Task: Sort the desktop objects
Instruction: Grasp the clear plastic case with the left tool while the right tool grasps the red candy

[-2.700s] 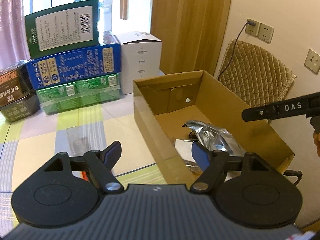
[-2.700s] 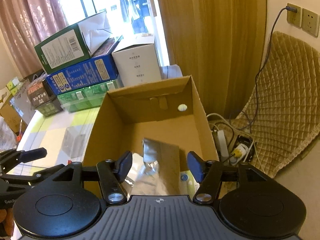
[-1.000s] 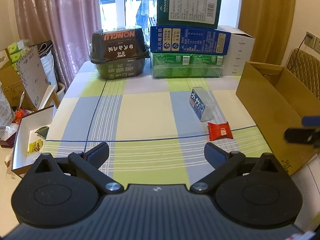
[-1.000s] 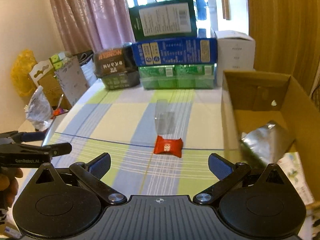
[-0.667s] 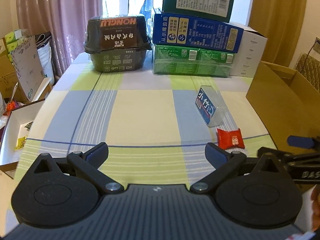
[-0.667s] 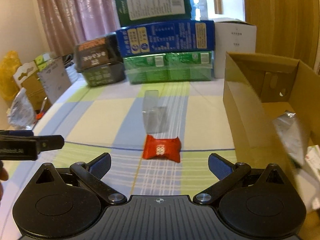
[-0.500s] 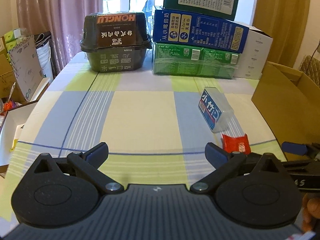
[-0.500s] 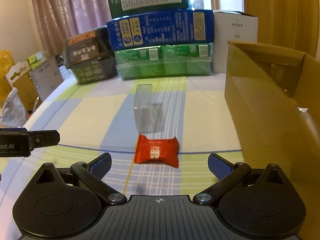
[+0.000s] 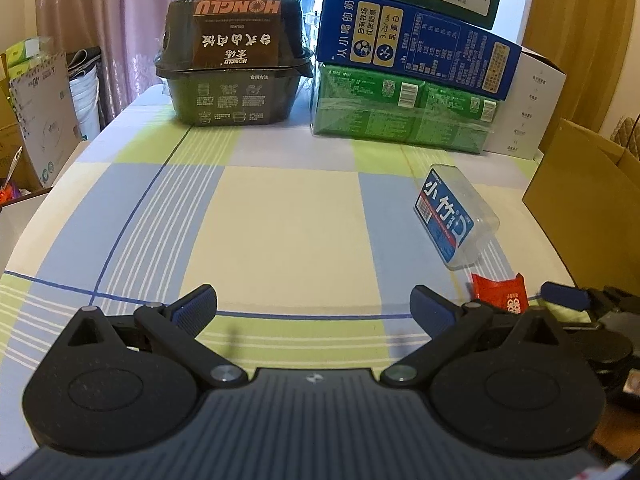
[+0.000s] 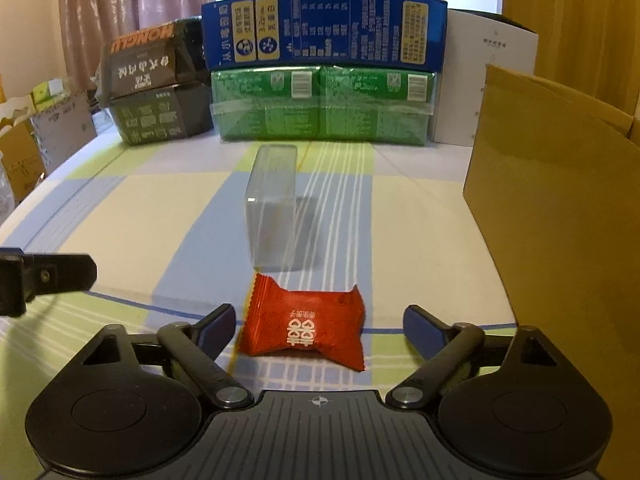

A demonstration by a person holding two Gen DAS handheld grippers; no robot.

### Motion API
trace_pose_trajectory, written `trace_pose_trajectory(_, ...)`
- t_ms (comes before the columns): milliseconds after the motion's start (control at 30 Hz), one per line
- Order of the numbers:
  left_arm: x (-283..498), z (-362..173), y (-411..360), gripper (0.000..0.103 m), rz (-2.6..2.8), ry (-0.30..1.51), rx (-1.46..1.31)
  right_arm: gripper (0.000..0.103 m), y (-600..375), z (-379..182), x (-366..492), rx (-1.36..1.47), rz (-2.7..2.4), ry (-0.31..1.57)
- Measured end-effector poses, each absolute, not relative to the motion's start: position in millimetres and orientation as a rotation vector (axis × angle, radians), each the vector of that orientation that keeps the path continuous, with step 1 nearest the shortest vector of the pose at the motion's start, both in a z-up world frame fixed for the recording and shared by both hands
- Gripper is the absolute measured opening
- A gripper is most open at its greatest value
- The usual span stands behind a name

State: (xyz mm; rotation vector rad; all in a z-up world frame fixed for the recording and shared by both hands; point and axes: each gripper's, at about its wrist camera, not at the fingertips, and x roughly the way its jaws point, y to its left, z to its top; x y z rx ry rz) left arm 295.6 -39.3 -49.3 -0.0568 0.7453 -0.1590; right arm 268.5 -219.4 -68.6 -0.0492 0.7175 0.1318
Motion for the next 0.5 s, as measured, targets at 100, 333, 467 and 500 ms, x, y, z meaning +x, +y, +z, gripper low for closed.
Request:
trace_pose_trajectory(100, 296.9, -49.9, -38.8, 0.101, -0.163, 0.746, -0.061, 0.078, -219.9, -71.7, 268.8, -0.047, 0.129, 0.727)
trace_pose_trajectory(333, 298.1, -49.5, -39.1, 0.101, -0.166, 0.741, -0.064, 0.057, -218.7, -69.1, 267.8, -0.064, 0.129, 0.717)
trace_pose_trajectory(467, 297.7, -49.8, -40.3, 0.101, -0.169, 0.742, -0.059, 0.045, -219.8, -68.2, 266.2, -0.067, 0.122, 0.715)
trace_pose_trajectory(500, 297.7, -49.4, -40.6, 0.101, -0.171, 0.741, -0.061, 0.043, -220.4, -67.8, 265.7, -0.067, 0.121, 0.714)
